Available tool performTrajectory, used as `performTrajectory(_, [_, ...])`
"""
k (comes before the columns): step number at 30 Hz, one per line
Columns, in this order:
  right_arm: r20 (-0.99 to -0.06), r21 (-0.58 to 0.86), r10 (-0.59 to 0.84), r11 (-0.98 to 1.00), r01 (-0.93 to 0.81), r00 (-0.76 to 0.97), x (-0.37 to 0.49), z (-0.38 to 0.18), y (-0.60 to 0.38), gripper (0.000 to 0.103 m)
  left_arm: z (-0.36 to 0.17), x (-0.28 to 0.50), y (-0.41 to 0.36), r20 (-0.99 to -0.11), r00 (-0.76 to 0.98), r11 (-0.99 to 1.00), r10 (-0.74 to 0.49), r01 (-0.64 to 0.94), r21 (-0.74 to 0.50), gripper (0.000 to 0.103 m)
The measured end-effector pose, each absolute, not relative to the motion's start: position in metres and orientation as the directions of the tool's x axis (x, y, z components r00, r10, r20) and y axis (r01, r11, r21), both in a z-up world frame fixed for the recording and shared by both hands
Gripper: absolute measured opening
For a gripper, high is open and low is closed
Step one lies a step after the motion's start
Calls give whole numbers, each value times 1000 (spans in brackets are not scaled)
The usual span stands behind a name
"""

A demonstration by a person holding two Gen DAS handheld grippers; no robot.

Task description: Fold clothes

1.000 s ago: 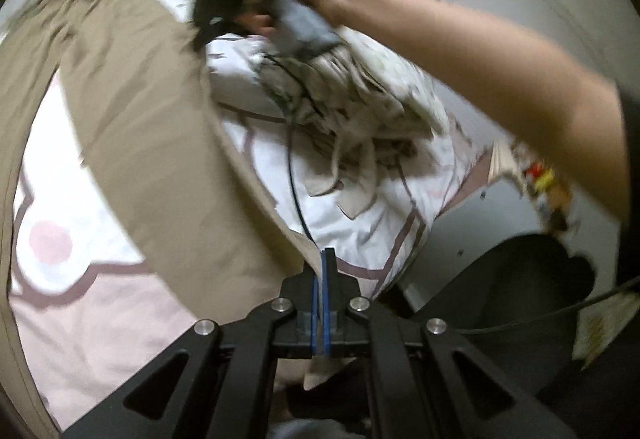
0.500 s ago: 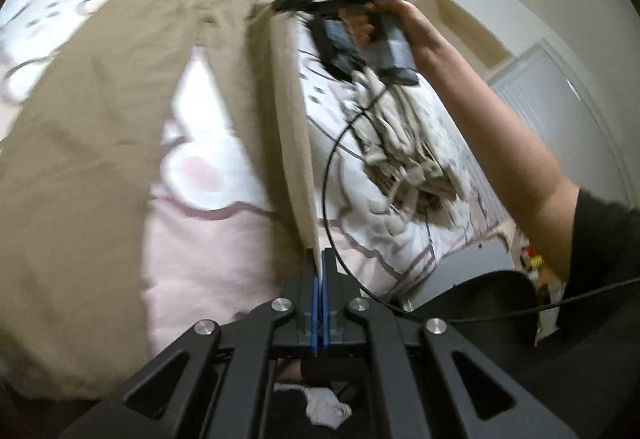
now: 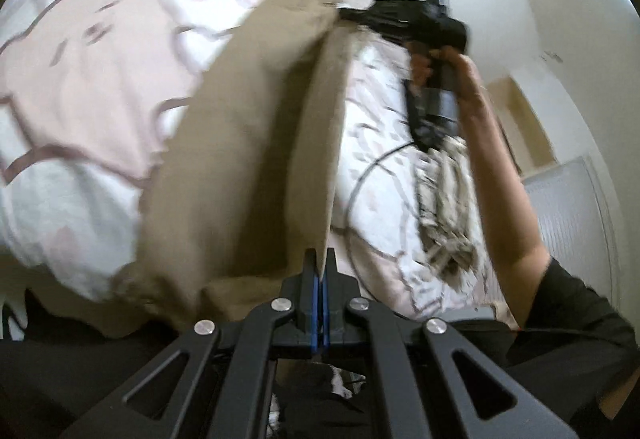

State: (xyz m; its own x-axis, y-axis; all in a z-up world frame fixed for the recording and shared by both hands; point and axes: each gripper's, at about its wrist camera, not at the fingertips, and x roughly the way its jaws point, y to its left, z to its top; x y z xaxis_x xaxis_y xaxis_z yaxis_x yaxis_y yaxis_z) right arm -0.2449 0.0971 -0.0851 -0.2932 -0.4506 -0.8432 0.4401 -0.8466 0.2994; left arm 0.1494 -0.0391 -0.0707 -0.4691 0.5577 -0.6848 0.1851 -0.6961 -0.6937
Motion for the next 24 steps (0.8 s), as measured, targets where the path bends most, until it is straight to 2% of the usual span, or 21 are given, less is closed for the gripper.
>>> performTrajectory(6, [-885, 234, -389, -847, 477, -256, -260, -135, 30, 2, -144, 145, -89, -740, -395, -597, 545, 436, -673, 2])
performTrajectory(9, [-896, 174, -349, -843, 508, -273, -261, -167, 7, 3, -167, 137, -97, -755, -351, -574, 553, 497, -651, 2])
performTrajectory(10, [-892, 168, -354, -839, 518, -283, -259, -173, 5, 15, -170, 134, -96, -772, -334, -595, 542, 496, -632, 2])
performTrajectory(11, [-885, 165, -362, -833, 528, -295, -255, -179, 4, 51, -172, 131, -95, -784, -317, -612, 534, 495, -617, 2])
performTrajectory(13, [-873, 156, -360, -847, 509, -330, -249, -177, 11, 93, -176, 127, -95, -793, -292, -626, 534, 494, -603, 2])
performTrajectory(16, [-858, 200, -377, -871, 449, -349, -235, -160, 42, 93, -181, 124, -96, -807, -267, -642, 526, 498, -583, 2])
performTrajectory(21, [-811, 387, -518, -823, 416, -272, -172, -128, 122, 92, -181, 119, -97, -846, -236, -690, 478, 495, -528, 2])
performTrajectory(24, [-812, 419, -548, -786, 455, -199, -115, -119, 152, 77, -176, 117, -91, -880, -221, -737, 420, 483, -473, 2])
